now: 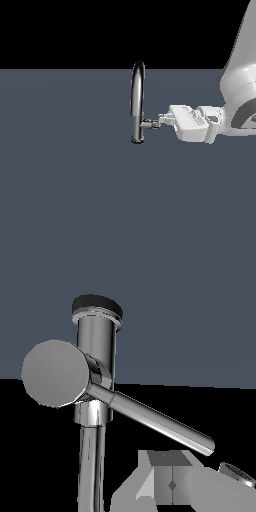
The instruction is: Turn on the faucet by rotating a designated handle.
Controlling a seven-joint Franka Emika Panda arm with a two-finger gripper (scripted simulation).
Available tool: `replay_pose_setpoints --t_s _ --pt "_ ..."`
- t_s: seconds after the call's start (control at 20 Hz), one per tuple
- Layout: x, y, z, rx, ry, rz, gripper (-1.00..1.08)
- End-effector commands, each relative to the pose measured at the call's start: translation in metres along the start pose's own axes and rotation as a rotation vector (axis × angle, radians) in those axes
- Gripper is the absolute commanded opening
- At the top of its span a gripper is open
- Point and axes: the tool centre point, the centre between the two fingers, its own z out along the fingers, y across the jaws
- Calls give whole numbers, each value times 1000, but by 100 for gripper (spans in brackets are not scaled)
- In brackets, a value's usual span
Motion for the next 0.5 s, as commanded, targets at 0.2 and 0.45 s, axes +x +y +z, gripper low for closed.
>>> replay_pose_setpoints --t_s 0.2,0.45 --pt "36 10 4 -7 -5 12 -100" --pt "66 18 7 -12 -9 21 -100"
